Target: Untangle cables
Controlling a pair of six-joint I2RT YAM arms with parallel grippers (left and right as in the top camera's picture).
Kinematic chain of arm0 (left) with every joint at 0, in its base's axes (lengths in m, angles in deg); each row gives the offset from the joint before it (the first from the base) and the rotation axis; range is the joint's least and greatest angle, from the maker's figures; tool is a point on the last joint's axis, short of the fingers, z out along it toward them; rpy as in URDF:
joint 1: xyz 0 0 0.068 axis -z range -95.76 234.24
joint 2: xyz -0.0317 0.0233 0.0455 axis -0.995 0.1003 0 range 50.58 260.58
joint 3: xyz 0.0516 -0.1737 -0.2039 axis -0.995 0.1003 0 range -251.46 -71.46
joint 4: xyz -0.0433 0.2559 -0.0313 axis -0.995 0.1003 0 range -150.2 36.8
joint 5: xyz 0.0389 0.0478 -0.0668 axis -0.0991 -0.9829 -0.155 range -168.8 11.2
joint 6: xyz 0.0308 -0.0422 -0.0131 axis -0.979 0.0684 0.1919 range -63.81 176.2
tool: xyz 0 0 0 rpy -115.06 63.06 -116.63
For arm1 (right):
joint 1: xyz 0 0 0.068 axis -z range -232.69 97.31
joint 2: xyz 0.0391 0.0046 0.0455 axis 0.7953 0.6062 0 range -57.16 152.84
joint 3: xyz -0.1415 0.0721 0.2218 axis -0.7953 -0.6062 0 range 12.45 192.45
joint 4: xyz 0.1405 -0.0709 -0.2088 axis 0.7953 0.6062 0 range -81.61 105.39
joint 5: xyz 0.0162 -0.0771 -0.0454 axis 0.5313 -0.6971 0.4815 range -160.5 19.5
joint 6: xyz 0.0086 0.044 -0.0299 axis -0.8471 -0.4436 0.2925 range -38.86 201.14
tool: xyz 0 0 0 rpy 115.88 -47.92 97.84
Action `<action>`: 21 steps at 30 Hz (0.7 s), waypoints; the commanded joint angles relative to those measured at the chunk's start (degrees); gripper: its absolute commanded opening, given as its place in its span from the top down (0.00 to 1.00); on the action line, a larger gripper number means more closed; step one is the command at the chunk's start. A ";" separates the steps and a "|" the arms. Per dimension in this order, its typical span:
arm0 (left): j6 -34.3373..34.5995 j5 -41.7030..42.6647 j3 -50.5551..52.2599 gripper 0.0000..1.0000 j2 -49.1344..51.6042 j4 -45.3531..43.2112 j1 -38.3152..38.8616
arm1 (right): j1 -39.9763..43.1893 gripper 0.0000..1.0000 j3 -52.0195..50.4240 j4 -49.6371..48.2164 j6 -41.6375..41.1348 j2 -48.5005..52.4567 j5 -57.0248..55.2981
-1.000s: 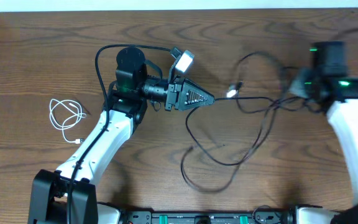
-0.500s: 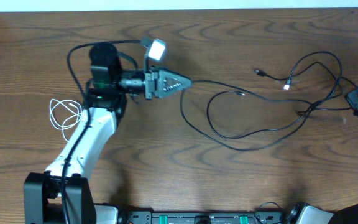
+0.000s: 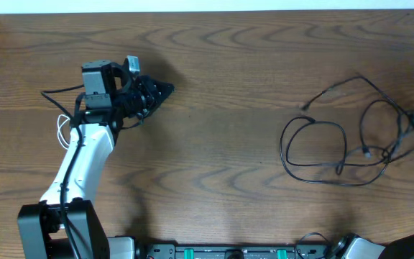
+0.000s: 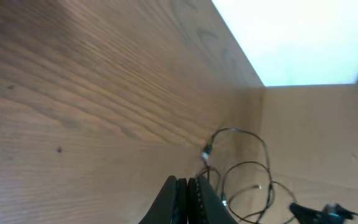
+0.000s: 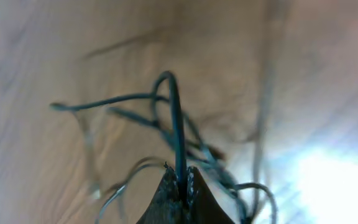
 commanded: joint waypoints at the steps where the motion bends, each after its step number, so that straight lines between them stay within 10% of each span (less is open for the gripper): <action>1: 0.00 -2.47 -0.57 0.92 -0.55 -0.70 3.15 | -1.86 0.99 0.98 -2.10 12.79 -0.33 20.13; 7: -5.35 2.80 -0.57 0.42 -0.55 -6.14 9.99 | -10.78 0.99 0.98 -3.15 36.20 -0.33 47.21; 17: -5.75 4.44 -0.57 0.39 -0.55 -6.91 15.50 | -23.89 0.99 0.98 -2.97 43.89 -1.22 49.24; 21: 4.00 4.42 -0.57 0.39 -0.55 -8.00 15.50 | -25.55 0.99 0.98 -2.84 44.87 -3.17 51.25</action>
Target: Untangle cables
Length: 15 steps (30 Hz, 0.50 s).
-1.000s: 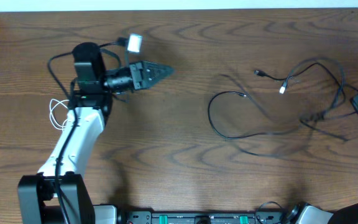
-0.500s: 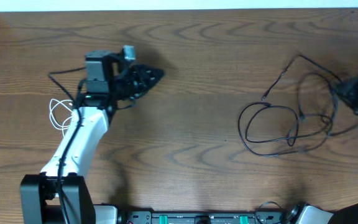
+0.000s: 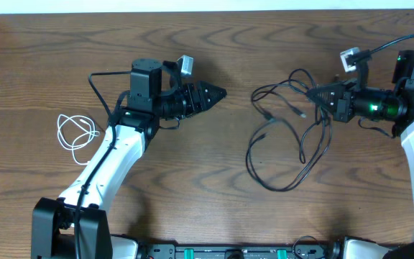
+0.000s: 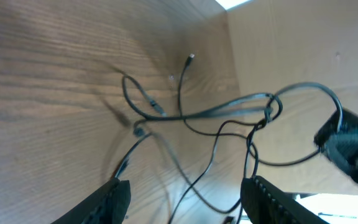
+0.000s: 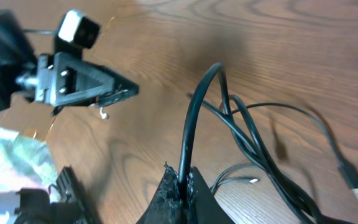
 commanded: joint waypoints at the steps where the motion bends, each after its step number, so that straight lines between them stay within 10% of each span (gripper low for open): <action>1: 9.03 0.66 -0.55 0.39 -0.55 -1.62 0.11 | -1.70 0.99 0.96 0.22 3.19 -3.39 4.66; 11: 16.11 0.66 -0.55 0.26 -0.52 -9.79 3.61 | -9.81 0.99 0.94 1.73 5.07 -5.18 -0.28; 15: 15.89 0.68 -0.55 0.48 -0.52 -9.62 5.35 | -12.15 0.99 0.94 1.64 5.09 -5.18 -1.03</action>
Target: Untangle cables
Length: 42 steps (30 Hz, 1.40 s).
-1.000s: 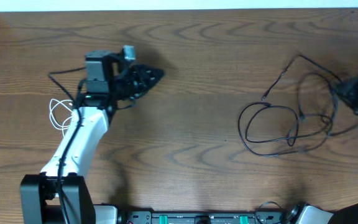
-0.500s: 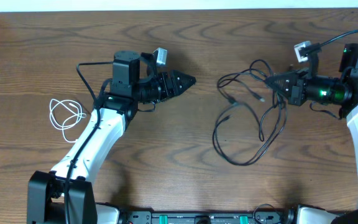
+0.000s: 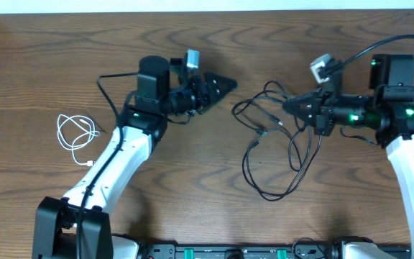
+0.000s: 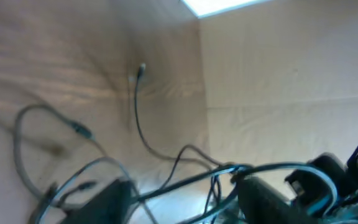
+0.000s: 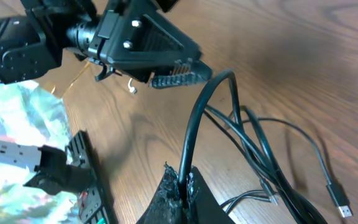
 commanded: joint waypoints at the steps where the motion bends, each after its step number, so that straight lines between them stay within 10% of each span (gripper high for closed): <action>1: 0.72 0.66 -0.55 0.48 -0.52 0.24 1.62 | -1.81 0.99 0.96 -0.15 1.36 -0.46 -0.57; 12: 0.17 0.66 -0.55 0.32 -0.52 12.59 1.16 | -1.90 0.99 0.94 0.50 1.29 -0.46 -9.77; 24: -35.39 0.50 -0.55 0.32 -0.55 20.85 1.75 | -1.90 0.99 0.94 -0.11 -7.52 -0.46 -12.55; 42: -39.82 -15.72 -0.55 0.51 -0.52 15.89 9.73 | -1.90 0.99 0.94 0.42 -7.76 -0.46 -12.50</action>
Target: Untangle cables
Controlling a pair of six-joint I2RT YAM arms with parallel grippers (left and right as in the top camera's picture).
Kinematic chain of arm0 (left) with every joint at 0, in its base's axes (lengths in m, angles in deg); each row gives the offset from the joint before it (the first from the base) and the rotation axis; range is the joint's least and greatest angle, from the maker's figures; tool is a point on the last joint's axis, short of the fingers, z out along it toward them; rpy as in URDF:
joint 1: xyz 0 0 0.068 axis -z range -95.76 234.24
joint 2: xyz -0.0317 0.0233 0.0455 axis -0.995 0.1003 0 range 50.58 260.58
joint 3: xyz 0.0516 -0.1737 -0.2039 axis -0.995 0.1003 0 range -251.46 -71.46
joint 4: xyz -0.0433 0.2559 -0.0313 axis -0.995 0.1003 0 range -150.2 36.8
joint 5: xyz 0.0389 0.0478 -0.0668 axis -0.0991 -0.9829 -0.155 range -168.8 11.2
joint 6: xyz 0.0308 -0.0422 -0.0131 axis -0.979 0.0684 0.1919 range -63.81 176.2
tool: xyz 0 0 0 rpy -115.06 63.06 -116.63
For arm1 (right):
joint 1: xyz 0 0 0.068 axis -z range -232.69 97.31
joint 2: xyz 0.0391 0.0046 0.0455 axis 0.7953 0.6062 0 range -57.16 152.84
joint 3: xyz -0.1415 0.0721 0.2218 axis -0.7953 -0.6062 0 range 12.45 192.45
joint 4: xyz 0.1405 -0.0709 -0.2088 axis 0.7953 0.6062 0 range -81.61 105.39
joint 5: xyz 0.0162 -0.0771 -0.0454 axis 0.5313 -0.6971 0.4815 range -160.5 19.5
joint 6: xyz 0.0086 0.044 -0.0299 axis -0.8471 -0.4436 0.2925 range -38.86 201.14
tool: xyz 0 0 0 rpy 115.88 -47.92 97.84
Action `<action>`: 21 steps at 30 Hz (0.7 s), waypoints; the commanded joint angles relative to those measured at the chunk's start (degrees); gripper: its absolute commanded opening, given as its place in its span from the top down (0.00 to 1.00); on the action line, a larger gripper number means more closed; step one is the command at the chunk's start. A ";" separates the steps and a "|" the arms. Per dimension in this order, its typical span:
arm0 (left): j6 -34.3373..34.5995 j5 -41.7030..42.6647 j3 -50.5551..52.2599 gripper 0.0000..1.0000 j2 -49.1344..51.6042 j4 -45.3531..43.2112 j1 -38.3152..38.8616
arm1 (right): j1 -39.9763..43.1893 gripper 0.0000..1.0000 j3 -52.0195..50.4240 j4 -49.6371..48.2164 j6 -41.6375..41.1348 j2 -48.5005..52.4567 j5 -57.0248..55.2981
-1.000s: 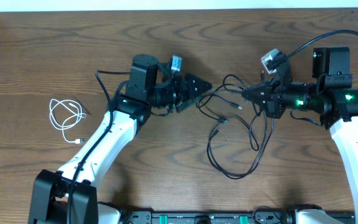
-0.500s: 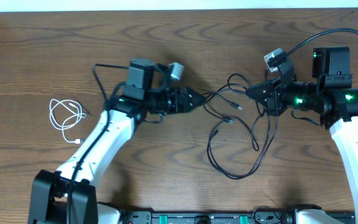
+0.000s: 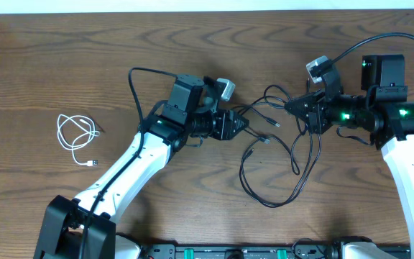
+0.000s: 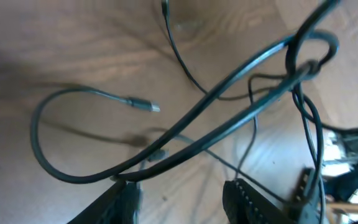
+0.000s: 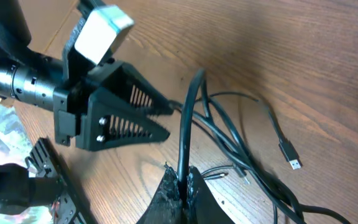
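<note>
A tangle of black cables lies right of the table's middle, with several loops and loose plugs. My right gripper is shut on one black strand, which rises from its jaws toward the left arm. My left gripper is open at the tangle's left side. In the left wrist view two black strands cross just beyond its spread fingers, one touching the left fingertip. A separate white cable lies coiled at the left.
The table is brown wood, and its far edge meets a white wall. A dark rail runs along the near edge between the arm bases. A USB plug of the tangle lies loose on the wood.
My left gripper has moved right and nearer, from beside the tangle to its left edge, with strands now at its open fingers. The right gripper holds its strand in nearly the same place.
At first my left gripper was shut at the left by the white cable, and the right held the black tangle at the far right. Then the left was open mid-table and the tangle was further left. Now both grippers meet at the tangle.
</note>
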 commanded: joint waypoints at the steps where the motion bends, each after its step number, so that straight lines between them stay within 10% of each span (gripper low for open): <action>1: -1.51 -2.67 -0.55 0.51 -0.50 -1.53 0.33 | -0.17 0.99 0.94 0.26 -0.79 -0.46 0.46; 17: -1.53 -8.74 -0.55 0.51 -0.50 -0.90 0.96 | -0.17 0.99 0.94 1.11 -0.79 -0.46 0.48; 21: -1.81 -9.03 -0.55 0.72 -0.50 -1.49 2.84 | -0.17 0.99 0.94 1.11 -1.66 -0.46 0.85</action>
